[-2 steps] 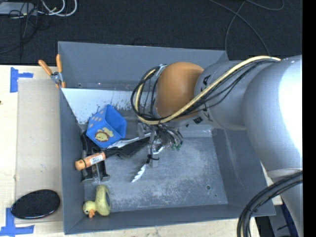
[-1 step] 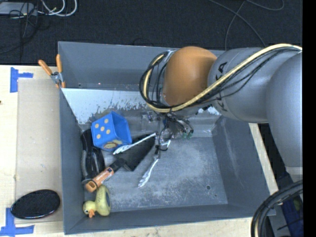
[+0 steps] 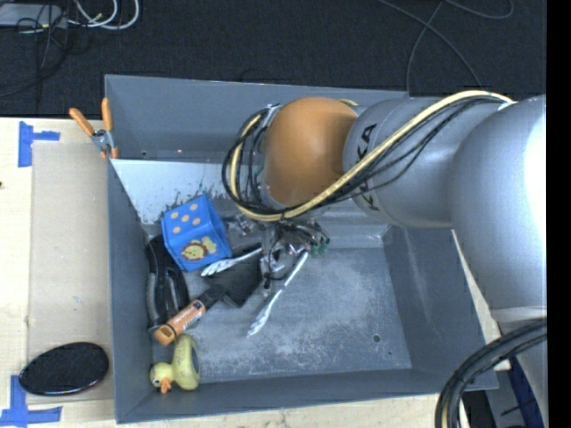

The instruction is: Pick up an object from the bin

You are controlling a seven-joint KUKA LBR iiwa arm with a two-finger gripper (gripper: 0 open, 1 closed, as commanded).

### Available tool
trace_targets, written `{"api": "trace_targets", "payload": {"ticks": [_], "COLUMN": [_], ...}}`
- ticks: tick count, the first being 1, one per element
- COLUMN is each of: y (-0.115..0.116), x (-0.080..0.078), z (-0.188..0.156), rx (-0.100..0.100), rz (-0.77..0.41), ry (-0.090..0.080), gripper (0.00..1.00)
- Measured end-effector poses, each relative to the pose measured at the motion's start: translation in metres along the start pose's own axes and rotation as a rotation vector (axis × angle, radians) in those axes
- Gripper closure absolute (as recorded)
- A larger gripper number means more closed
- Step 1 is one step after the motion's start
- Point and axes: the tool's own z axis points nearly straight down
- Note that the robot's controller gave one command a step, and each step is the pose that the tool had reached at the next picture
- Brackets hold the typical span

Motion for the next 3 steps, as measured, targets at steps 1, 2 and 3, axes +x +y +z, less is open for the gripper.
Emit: {"api": "trace_targets", "payload": {"ticks": [1,2,3], "y": [0.014,0.038,0.038], "x": [0.004,-0.005,-0.005], "z": [0.035,0.031,0.031], "rx": [0.001,0.000,0.000], "rz": [-0.060,-0.262,-0.262], "ry": [0.004,-0.006,-0.006], "gripper": [0.00,1.00,1.00]}}
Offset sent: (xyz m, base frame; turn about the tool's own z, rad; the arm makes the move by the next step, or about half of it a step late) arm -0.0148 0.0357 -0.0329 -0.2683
